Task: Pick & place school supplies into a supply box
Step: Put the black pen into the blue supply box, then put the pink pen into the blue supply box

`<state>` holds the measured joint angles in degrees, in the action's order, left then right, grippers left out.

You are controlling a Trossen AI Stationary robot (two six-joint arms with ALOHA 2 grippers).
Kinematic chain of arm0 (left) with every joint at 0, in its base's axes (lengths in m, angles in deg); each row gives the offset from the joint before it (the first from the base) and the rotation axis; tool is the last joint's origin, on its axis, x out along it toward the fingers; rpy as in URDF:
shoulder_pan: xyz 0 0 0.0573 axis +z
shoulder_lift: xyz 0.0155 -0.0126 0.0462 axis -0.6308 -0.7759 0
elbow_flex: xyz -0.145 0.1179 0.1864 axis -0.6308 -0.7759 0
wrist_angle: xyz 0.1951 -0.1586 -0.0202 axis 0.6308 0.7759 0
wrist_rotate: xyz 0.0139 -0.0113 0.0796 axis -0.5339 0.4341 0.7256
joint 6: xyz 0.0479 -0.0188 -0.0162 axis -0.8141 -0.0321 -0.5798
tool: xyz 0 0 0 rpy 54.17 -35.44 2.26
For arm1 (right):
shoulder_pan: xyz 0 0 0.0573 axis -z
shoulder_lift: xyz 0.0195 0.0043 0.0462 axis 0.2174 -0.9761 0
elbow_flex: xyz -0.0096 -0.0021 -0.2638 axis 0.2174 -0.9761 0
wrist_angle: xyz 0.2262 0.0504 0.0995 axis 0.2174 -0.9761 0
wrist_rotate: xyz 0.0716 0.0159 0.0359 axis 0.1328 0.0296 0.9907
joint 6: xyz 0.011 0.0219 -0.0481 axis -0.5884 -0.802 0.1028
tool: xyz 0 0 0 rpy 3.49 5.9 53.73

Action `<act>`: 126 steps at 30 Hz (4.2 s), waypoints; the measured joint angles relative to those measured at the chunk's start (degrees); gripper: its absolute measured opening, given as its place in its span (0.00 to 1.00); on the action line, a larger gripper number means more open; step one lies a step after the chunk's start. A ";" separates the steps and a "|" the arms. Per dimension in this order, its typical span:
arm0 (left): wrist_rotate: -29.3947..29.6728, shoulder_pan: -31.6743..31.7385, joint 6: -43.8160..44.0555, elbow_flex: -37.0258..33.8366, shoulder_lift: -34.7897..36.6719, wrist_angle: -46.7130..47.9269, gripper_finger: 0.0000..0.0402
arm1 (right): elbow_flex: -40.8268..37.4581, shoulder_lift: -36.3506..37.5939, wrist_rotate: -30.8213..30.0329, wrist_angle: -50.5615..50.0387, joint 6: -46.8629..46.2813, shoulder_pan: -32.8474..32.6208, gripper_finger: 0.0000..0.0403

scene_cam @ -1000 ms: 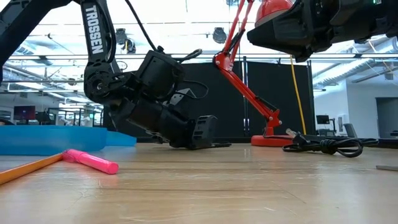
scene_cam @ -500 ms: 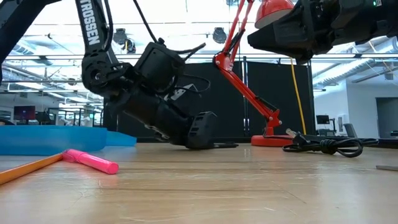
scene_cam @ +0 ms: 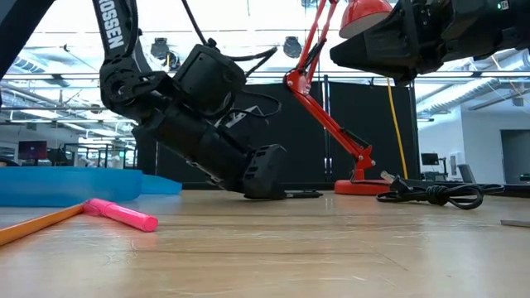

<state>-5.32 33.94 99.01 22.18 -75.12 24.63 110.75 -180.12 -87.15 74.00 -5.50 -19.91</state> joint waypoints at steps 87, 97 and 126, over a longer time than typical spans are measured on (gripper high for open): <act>-19.73 -20.06 21.46 -9.30 56.33 96.16 0.08 | -0.02 0.02 -0.04 -1.90 -5.30 0.09 0.12; -15.74 -20.06 25.04 -11.69 56.30 96.01 0.30 | -0.02 0.02 -0.02 -2.72 -5.99 0.11 0.12; 27.74 -31.18 27.12 -11.63 69.20 78.56 0.26 | 1.09 -0.25 18.01 -1.74 -12.61 8.47 0.12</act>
<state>22.42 2.76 126.13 10.55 -5.92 103.19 111.83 -180.37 -69.14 72.26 -18.11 -11.44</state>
